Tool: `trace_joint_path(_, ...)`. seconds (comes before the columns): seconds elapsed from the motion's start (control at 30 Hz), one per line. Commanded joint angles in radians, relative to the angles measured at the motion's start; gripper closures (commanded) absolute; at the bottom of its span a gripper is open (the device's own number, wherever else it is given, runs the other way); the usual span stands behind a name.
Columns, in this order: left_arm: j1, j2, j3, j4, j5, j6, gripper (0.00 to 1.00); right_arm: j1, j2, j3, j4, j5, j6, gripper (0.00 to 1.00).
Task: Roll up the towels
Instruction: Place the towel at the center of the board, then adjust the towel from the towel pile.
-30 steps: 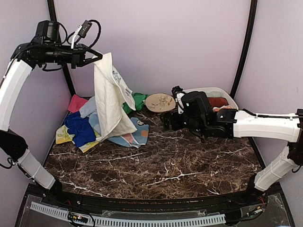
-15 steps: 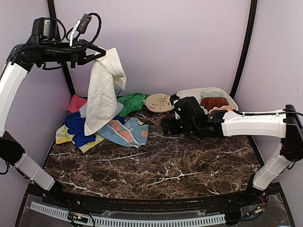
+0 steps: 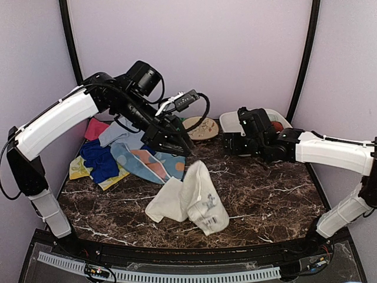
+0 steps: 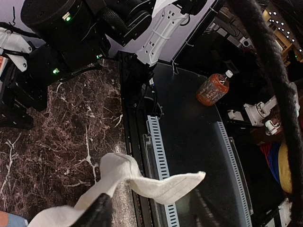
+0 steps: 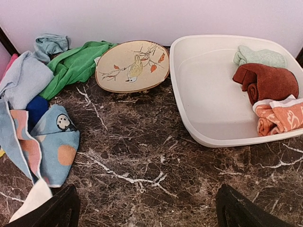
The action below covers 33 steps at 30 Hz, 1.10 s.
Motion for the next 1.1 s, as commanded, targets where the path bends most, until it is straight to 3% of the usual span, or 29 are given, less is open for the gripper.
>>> trace_joint_path(0.0,0.009,0.098,0.146,-0.138,-0.013,0.104,0.24,-0.003,-0.014,-0.033,-0.012,0.021,0.031,0.00)
trace_joint_path(0.1,0.093,0.113,0.145,-0.161,-0.122,0.185,0.20,-0.003,-0.010,-0.047,-0.005,0.013,0.032,0.00)
trace_joint_path(0.27,0.317,0.138,-0.064,-0.133,-0.383,0.382,0.29,-0.003,0.020,-0.052,0.012,-0.021,0.029,0.00)
trace_joint_path(0.47,0.344,0.109,-0.505,0.148,-0.789,0.615,0.27,0.006,0.055,-0.068,0.058,-0.149,0.015,0.01)
trace_joint_path(0.67,0.367,0.203,-0.517,0.280,-0.889,0.649,0.29,0.070,0.126,-0.069,0.029,-0.240,0.000,0.01)
trace_joint_path(0.8,0.369,0.257,-0.485,0.337,-0.921,0.640,0.45,0.099,0.151,-0.086,0.031,-0.251,0.021,0.02)
trace_joint_path(1.0,0.368,0.269,-0.542,0.421,-0.963,0.663,0.55,0.103,0.150,-0.122,0.062,-0.354,0.021,0.03)
trace_joint_path(1.03,0.369,0.270,-0.551,0.437,-0.974,0.670,0.61,0.103,0.157,-0.121,0.063,-0.379,0.012,0.03)
trace_joint_path(1.07,0.370,0.270,-0.558,0.445,-0.987,0.674,0.74,0.105,0.159,-0.119,0.062,-0.400,0.007,0.04)
